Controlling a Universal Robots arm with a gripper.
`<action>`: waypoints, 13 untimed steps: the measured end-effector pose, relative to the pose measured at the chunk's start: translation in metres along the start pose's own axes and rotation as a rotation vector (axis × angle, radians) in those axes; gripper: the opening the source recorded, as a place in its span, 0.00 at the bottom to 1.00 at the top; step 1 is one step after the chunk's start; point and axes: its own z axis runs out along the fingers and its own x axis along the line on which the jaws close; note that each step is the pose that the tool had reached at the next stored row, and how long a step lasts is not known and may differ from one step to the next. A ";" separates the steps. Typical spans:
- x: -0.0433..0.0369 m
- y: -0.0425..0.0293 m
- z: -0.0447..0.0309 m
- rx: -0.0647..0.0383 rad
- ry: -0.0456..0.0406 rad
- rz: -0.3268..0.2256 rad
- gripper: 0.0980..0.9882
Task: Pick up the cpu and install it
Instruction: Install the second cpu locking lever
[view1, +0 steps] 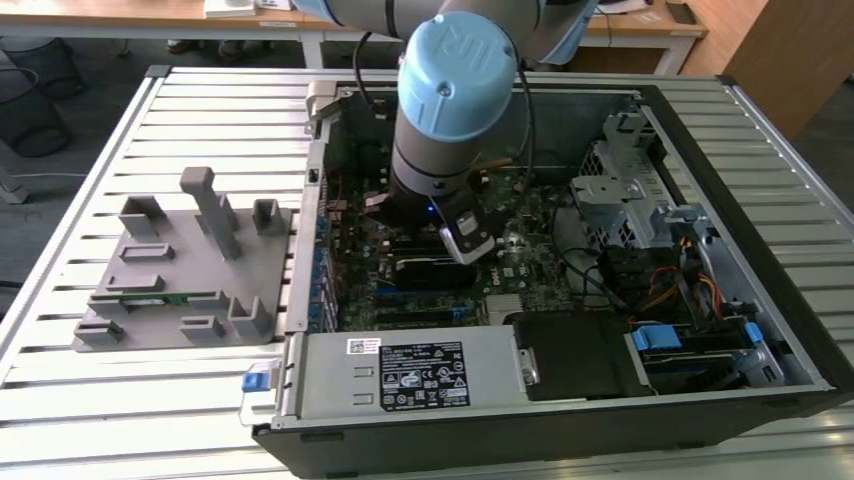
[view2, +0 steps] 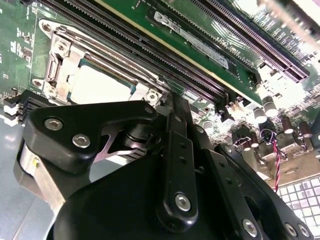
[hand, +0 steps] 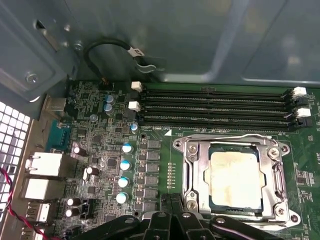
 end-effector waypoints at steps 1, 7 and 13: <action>0.0001 0.0002 0.0001 0.000 0.0000 0.000 0.02; 0.0008 -0.0002 0.0019 0.001 0.0005 0.000 0.02; 0.0007 -0.0005 0.0031 0.000 0.0000 0.000 0.02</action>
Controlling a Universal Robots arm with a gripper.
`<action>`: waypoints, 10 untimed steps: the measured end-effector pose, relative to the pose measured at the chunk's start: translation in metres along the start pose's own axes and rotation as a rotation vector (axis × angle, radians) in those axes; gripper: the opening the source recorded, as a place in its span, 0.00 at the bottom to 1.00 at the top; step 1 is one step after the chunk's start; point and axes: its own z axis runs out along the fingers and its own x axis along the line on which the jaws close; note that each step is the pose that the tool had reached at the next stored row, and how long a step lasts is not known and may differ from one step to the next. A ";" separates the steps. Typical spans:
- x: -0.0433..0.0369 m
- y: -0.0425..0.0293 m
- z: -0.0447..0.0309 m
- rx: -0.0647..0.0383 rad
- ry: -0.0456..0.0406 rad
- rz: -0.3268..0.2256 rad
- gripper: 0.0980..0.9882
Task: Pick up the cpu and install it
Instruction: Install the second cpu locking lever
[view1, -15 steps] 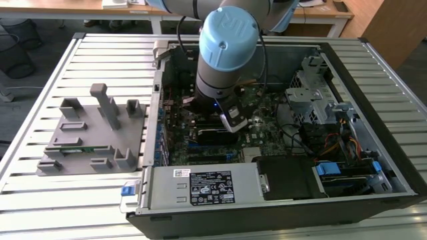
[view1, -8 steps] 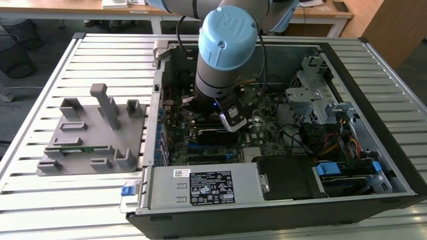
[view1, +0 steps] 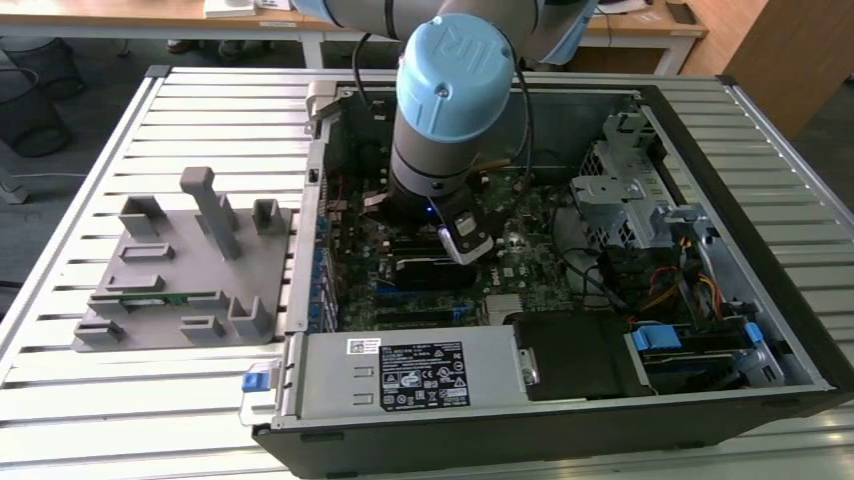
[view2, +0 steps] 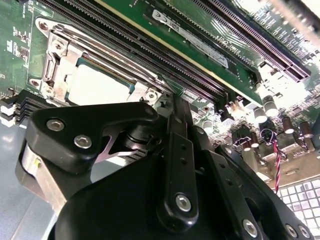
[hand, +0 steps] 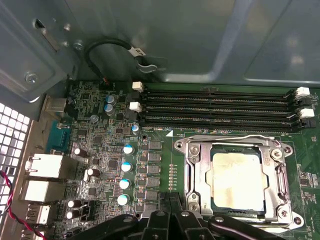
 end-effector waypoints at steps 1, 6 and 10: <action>0.0000 0.0000 -0.0001 0.000 0.0000 0.000 0.02; -0.0002 0.0010 -0.0017 -0.002 -0.0014 -0.001 0.02; 0.0001 0.0010 -0.0027 0.000 -0.0002 0.000 0.02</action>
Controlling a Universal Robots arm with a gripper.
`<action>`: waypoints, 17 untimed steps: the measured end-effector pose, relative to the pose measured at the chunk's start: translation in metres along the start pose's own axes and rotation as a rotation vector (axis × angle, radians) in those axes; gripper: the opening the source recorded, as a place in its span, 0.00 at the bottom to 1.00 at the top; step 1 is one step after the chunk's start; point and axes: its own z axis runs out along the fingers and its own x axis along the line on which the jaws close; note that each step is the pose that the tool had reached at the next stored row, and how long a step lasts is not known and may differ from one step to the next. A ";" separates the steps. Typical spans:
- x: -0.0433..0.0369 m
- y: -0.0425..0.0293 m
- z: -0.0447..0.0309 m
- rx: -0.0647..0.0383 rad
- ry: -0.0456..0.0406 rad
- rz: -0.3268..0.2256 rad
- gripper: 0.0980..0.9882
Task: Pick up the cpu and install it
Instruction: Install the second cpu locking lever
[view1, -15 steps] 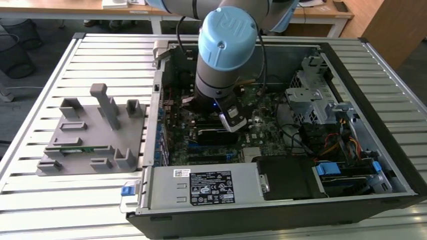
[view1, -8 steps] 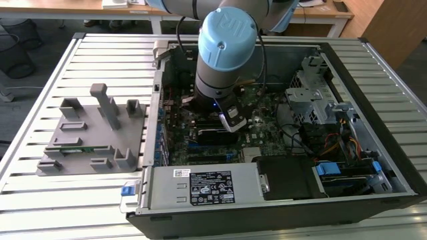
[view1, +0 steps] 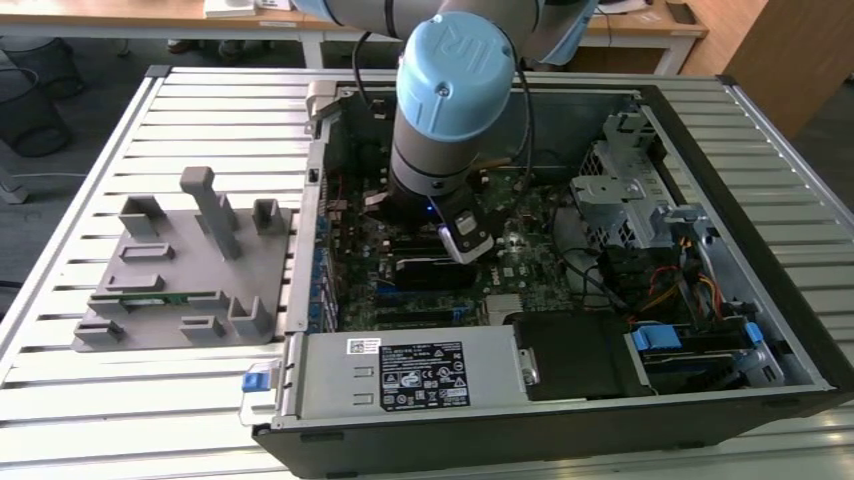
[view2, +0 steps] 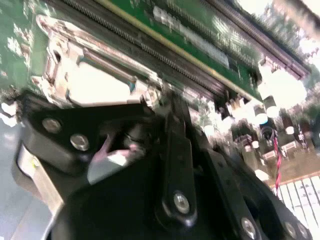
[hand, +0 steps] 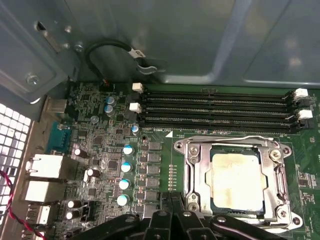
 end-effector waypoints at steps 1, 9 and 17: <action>0.0000 0.0001 -0.0005 0.000 0.0002 0.000 0.02; 0.0004 0.0024 -0.0069 0.000 0.0001 0.000 0.02; 0.0008 0.0059 -0.0162 -0.003 0.0000 0.000 0.02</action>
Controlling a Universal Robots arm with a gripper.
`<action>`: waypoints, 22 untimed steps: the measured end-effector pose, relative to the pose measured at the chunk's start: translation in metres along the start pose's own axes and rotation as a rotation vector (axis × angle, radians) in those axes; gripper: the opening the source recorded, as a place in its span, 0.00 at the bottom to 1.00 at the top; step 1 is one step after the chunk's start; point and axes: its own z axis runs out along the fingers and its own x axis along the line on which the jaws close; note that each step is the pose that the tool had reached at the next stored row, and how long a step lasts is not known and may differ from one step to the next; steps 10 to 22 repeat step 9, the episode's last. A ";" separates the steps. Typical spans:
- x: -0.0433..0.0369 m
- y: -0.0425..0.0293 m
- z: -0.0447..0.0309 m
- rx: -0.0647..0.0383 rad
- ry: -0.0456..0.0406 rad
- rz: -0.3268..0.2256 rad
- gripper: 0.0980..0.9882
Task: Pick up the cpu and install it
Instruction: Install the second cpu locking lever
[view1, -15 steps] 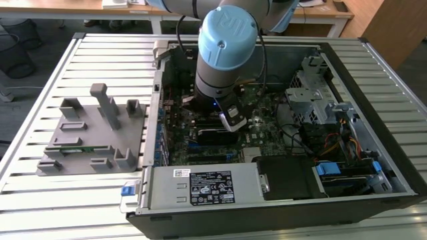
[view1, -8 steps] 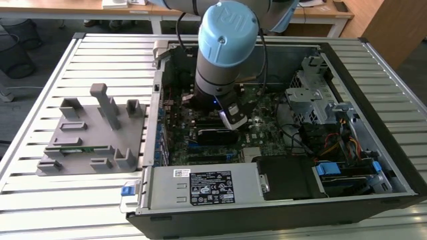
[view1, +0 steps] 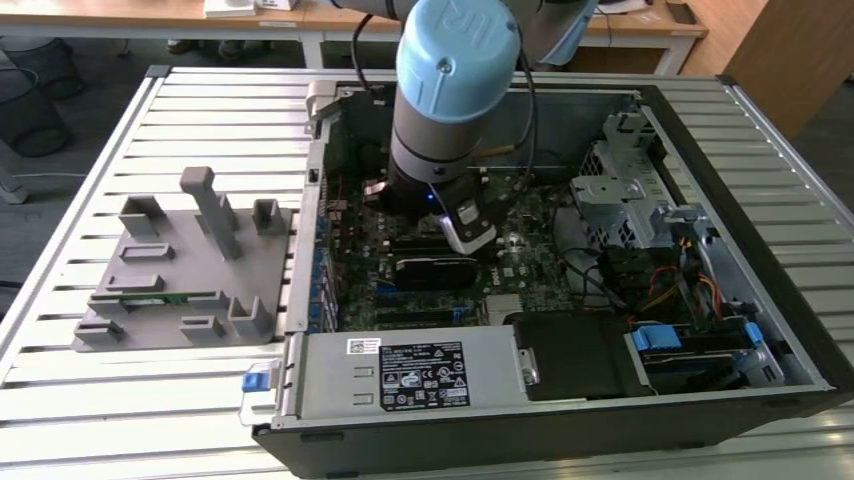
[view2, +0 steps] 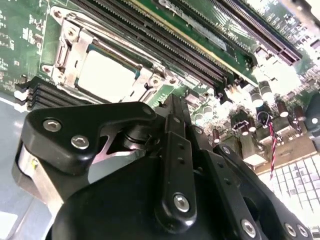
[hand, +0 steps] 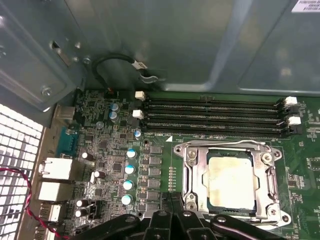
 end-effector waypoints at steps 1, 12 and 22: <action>0.0000 0.0004 -0.0009 0.000 0.0000 0.000 0.02; 0.0004 0.0031 -0.0082 -0.001 -0.0001 0.000 0.02; 0.0004 0.0031 -0.0082 -0.001 -0.0001 0.000 0.02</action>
